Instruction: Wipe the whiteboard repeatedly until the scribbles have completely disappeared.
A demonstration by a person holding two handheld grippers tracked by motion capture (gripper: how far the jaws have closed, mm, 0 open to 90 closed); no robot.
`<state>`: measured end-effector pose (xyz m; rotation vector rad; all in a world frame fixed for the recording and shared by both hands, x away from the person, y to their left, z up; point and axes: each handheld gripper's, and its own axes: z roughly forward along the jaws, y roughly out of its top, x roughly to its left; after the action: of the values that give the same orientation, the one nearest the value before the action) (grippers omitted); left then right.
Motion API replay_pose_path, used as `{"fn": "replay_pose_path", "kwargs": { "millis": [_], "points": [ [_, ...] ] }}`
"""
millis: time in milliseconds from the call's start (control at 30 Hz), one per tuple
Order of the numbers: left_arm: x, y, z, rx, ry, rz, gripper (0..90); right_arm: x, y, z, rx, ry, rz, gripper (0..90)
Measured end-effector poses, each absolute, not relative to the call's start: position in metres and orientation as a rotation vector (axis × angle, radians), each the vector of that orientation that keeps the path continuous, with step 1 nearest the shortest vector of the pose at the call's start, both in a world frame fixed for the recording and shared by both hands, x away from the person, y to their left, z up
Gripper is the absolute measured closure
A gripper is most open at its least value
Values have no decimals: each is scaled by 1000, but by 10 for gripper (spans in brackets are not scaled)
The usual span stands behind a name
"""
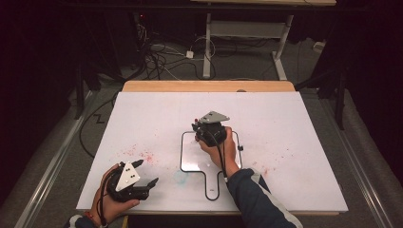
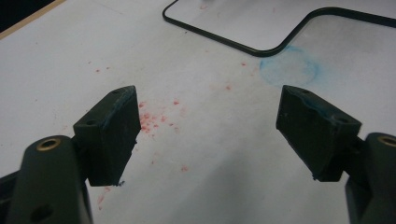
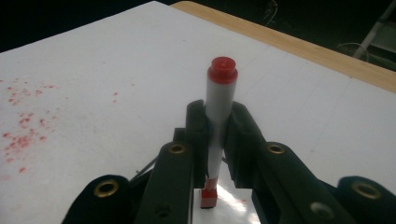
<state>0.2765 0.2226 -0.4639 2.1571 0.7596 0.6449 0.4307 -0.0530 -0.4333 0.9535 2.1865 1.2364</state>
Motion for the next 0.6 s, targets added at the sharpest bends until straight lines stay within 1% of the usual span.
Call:
{"fn": "replay_pose_path", "kwargs": {
  "millis": [300,467,600],
  "points": [
    [276,223,-464,2157,757,643,207,423,-39,-434,912,2221,1266,817],
    [276,223,-464,2157,758,643,207,428,-45,-434,915,2205,1235,817],
    [276,223,-464,2155,758,642,207,437,-57,-432,953,2167,1195,817]
  ]
}}
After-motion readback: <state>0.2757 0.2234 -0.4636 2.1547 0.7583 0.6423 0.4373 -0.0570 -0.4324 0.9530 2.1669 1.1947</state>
